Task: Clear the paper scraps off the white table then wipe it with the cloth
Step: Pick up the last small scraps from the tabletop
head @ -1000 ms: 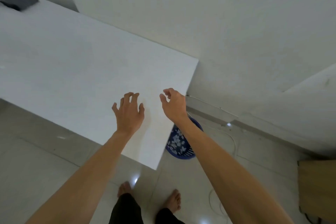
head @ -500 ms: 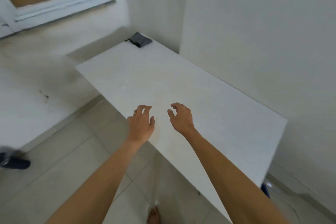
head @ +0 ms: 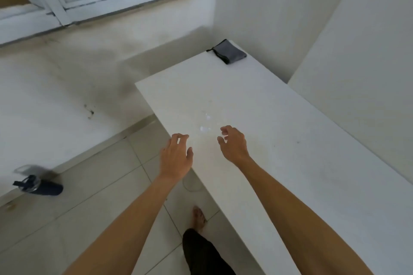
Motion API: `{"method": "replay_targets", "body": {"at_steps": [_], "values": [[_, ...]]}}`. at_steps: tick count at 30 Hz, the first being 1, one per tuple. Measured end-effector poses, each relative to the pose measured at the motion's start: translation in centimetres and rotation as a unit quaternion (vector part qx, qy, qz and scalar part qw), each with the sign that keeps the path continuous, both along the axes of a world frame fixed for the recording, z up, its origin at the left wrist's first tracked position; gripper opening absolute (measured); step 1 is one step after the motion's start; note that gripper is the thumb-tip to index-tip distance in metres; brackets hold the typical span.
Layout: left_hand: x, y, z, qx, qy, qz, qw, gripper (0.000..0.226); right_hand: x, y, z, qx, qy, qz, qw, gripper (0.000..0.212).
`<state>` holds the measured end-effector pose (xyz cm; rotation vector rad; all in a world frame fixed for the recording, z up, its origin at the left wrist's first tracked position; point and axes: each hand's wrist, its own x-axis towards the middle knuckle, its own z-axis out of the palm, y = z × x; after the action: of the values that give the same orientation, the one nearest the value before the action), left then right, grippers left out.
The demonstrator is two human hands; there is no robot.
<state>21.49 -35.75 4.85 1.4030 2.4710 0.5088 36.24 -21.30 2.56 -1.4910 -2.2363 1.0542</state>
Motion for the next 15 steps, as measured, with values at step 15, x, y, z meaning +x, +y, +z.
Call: {"method": "replay_targets", "body": {"at_steps": [15], "values": [[-11.1, 8.8, -4.5, -0.07, -0.04, -0.03, 0.996, 0.04, -7.8, 7.3, -6.5, 0.155, -0.084, 0.21, 0.962, 0.057]]}}
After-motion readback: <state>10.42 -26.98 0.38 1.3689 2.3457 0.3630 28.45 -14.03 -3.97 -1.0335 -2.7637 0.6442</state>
